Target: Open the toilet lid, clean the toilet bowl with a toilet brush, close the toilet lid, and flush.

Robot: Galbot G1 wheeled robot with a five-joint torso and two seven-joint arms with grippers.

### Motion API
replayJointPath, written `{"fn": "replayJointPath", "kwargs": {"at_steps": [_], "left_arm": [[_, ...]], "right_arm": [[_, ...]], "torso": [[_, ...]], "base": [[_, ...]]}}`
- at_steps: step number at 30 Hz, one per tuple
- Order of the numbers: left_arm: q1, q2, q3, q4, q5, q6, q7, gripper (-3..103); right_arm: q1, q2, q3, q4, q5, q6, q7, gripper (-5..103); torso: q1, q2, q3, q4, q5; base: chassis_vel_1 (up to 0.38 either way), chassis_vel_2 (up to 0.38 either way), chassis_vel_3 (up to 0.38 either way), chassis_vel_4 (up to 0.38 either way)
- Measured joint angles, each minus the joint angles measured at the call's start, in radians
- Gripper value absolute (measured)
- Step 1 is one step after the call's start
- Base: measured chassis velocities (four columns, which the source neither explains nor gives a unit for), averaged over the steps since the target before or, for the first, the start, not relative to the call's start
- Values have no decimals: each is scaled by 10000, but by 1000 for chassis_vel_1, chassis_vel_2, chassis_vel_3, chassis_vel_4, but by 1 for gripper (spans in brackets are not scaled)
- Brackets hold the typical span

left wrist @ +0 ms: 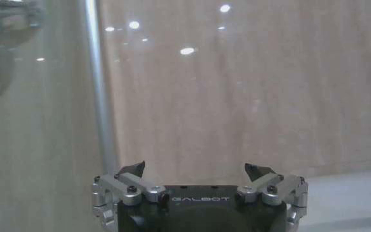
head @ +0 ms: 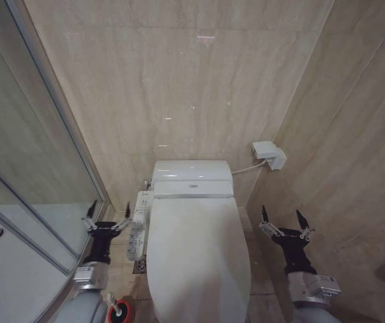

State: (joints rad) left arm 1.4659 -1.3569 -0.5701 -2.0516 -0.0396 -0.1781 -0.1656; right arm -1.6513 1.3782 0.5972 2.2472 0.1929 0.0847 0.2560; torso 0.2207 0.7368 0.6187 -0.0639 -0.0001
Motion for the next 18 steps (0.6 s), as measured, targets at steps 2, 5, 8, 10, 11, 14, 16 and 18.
{"fn": "replayJointPath", "kwargs": {"at_steps": [2, 5, 8, 10, 11, 14, 16, 18], "left_arm": [[55, -44, -84, -76, -66, 30, -32, 100], [147, -148, -91, -287, -82, 159, -123, 100], [249, -326, 159, -560, 35, 308, -257, 100], [263, -381, 233, -610, 104, 332, -280, 100], [260, -412, 286, -630, 143, 338, -301, 100], [235, -436, 362, -650, 190, 332, -324, 100], [229, -436, 375, -667, 191, 328, -321, 100], [227, -436, 376, -681, 191, 322, -318, 100]], "right_arm": [[0, 0, 0, 0, 0, 0, 0, 100], [0, 0, 0, 0, 0, 0, 0, 100], [0, 0, 0, 1, 0, 0, 0, 100], [0, 0, 0, 0, 0, 0, 0, 100], [0, 0, 0, 0, 0, 0, 0, 100], [0, 0, 0, 0, 0, 0, 0, 100], [-1, 0, 0, 0, 0, 0, 0, 100], [-1, 0, 0, 0, 0, 0, 0, 100]], "torso": [[0, 0, 0, 0, 0], [0, 0, 0, 0, 1], [0, 0, 0, -1, 1], [0, 0, 0, -1, 1], [-1, 0, 0, -1, 1], [-3, 0, -1, -1, 2], [-3, 1, -1, -2, 1], [-4, 1, -1, 0, 2]], "base": [[0, 0, 0, 0], [0, 0, 0, 0], [0, 0, 0, 0], [0, 0, 0, 0], [0, 0, 0, 0], [0, 0, 0, 0], [-24, 24, 25, -12], [-59, 48, 50, -72]]}}
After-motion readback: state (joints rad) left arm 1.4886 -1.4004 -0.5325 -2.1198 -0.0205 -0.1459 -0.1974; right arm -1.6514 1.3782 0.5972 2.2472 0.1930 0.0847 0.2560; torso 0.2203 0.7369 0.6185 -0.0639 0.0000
